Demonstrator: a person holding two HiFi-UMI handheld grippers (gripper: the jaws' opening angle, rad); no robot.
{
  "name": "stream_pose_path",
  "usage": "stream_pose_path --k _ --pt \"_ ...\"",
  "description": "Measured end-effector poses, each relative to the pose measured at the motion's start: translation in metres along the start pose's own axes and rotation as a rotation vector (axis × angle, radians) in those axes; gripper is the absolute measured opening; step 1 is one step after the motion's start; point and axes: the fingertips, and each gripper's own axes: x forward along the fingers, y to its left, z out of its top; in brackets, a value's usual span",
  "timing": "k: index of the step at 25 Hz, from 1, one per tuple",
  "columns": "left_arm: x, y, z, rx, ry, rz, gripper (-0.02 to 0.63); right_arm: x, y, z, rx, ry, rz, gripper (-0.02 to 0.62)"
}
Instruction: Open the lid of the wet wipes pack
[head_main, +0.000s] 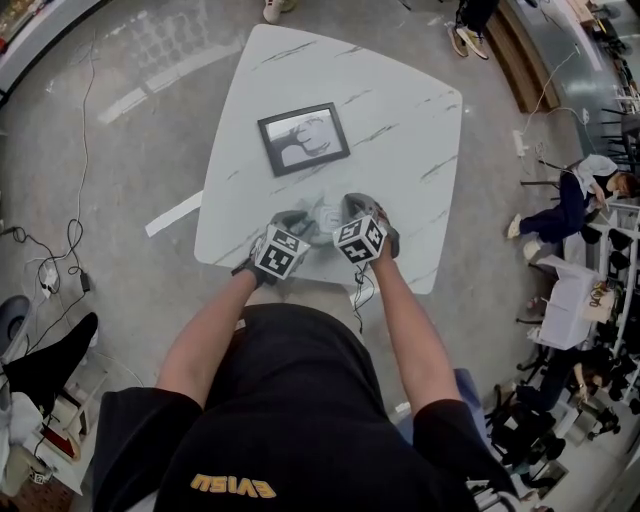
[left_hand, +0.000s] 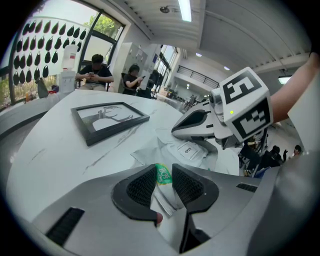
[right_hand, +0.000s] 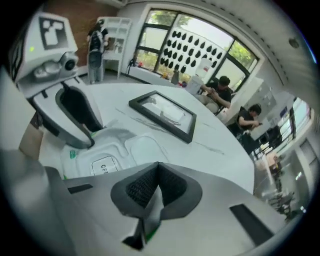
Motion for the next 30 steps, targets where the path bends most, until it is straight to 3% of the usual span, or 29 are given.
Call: stream_pose_path --k 4,11,18,21,24,30 --pt "0.0 0.001 -0.004 -0.007 0.011 -0.002 0.12 -0.001 0.0 -0.001 0.138 0.002 0.104 0.0" --pt "0.002 -0.002 -0.005 -0.025 0.015 -0.014 0.12 -0.039 0.021 -0.044 0.393 0.002 0.114 0.0" --pt "-0.004 0.003 -0.005 -0.013 -0.01 -0.013 0.118 -0.073 0.052 -0.06 0.536 -0.042 0.069 0.0" --pt "-0.03 -0.002 0.0 0.083 0.004 -0.002 0.071 -0.099 0.054 -0.059 0.609 -0.105 0.031 0.002" --pt "-0.07 -0.012 0.03 0.201 -0.054 0.019 0.06 -0.124 0.041 -0.066 0.679 -0.18 -0.029 0.002" --pt "-0.135 -0.031 0.083 0.238 -0.179 0.001 0.024 -0.172 0.018 -0.072 0.811 -0.303 -0.151 0.0"
